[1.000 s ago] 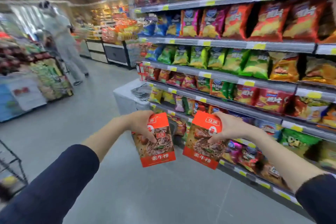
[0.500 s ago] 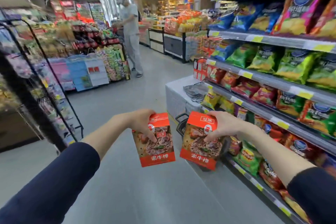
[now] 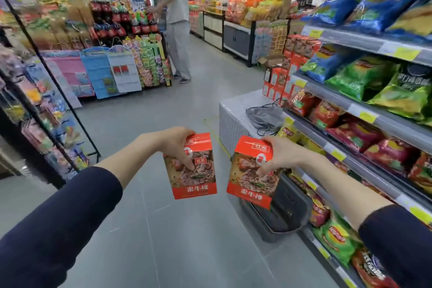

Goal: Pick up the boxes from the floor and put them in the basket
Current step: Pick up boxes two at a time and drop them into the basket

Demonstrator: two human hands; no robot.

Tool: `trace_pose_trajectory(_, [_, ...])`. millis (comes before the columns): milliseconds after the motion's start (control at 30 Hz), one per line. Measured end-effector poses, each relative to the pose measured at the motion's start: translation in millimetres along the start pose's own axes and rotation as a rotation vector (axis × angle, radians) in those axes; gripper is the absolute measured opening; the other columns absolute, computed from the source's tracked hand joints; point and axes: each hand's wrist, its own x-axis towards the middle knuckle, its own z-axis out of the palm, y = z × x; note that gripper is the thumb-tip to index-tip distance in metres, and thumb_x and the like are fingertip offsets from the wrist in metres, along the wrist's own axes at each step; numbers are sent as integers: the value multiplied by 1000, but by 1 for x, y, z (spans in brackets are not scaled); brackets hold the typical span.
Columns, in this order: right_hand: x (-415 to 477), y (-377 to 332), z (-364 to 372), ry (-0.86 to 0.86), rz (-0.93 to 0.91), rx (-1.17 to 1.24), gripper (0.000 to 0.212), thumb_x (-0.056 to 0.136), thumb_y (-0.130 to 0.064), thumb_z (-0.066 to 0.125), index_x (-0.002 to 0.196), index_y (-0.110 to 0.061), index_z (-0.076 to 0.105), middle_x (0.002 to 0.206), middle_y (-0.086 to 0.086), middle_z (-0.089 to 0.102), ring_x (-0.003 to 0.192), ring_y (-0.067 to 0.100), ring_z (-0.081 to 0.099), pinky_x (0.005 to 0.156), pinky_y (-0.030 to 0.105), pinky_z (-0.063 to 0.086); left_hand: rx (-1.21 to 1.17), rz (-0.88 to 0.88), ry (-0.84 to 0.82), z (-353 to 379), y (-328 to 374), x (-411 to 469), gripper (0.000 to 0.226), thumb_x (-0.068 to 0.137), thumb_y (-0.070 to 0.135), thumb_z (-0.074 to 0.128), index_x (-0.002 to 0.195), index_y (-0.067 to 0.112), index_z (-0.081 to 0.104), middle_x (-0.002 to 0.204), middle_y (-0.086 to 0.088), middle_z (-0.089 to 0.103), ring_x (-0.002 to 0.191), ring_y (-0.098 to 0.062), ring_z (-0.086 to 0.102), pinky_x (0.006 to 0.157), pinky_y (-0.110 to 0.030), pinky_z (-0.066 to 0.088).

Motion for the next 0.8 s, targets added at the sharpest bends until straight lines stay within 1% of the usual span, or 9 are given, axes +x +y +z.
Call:
trace_pose_trajectory(167, [83, 27, -22, 42, 58, 28, 78, 52, -41, 87, 116, -25, 43, 108, -7, 58, 97, 12, 58, 88, 34, 51, 109, 82, -58, -35, -22, 113, 83, 57, 45, 86, 126, 19, 46, 116, 3, 58, 99, -15, 58, 83, -28, 51])
trace_pose_trajectory(300, [140, 51, -40, 110, 141, 77, 83, 48, -43, 87, 117, -25, 44, 111, -4, 56, 98, 14, 57, 84, 32, 51, 168, 188, -88, -68, -31, 204, 88, 56, 44, 86, 129, 21, 42, 112, 6, 55, 95, -13, 54, 81, -25, 45])
trace_pose_trajectory(367, [159, 63, -47, 155, 177, 75, 83, 51, -44, 86, 118, -28, 41, 108, -7, 51, 101, 15, 53, 84, 30, 46, 211, 258, -91, -79, -29, 248, 90, 56, 43, 87, 130, 20, 41, 114, 4, 54, 94, -12, 51, 80, -24, 42])
trace_pose_trajectory(433, [173, 78, -52, 213, 221, 50, 84, 58, -42, 85, 126, -25, 40, 102, -9, 43, 103, 14, 43, 89, 32, 41, 264, 322, -89, -85, -24, 292, 92, 55, 43, 87, 131, 17, 41, 120, 1, 53, 98, -14, 52, 82, -25, 42])
trace_pose_trajectory(467, [179, 87, -53, 236, 260, 39, 85, 59, -43, 84, 128, -22, 40, 98, -9, 41, 103, 15, 40, 90, 34, 40, 292, 346, -91, -85, -20, 314, 95, 55, 44, 87, 132, 16, 40, 122, -1, 52, 102, -17, 53, 85, -27, 44])
trace_pose_trajectory(533, [190, 109, -54, 267, 342, 42, 87, 57, -47, 84, 128, -21, 41, 100, -5, 43, 104, 19, 41, 88, 34, 40, 350, 399, -98, -79, -9, 356, 99, 53, 49, 85, 134, 17, 39, 124, -1, 51, 109, -20, 53, 90, -33, 46])
trace_pose_trajectory(600, [202, 138, -53, 281, 413, 34, 86, 52, -54, 83, 123, -21, 45, 105, 1, 50, 102, 21, 44, 85, 35, 43, 397, 462, -110, -69, 4, 396, 99, 54, 51, 84, 134, 17, 38, 123, -2, 51, 111, -21, 53, 89, -31, 44])
trace_pose_trajectory(700, [220, 184, -49, 271, 498, 33, 79, 46, -62, 78, 108, -23, 49, 96, -3, 56, 94, 19, 46, 79, 36, 46, 436, 551, -133, -44, 26, 454, 101, 57, 52, 83, 138, 16, 33, 126, -2, 49, 112, -20, 51, 83, -26, 38])
trace_pose_trajectory(800, [240, 227, -41, 269, 583, 26, 78, 49, -59, 79, 109, -21, 49, 92, -4, 53, 94, 19, 45, 76, 34, 43, 429, 625, -198, -11, 42, 512, 108, 55, 53, 83, 140, 14, 29, 127, -5, 47, 113, -20, 49, 90, -29, 41])
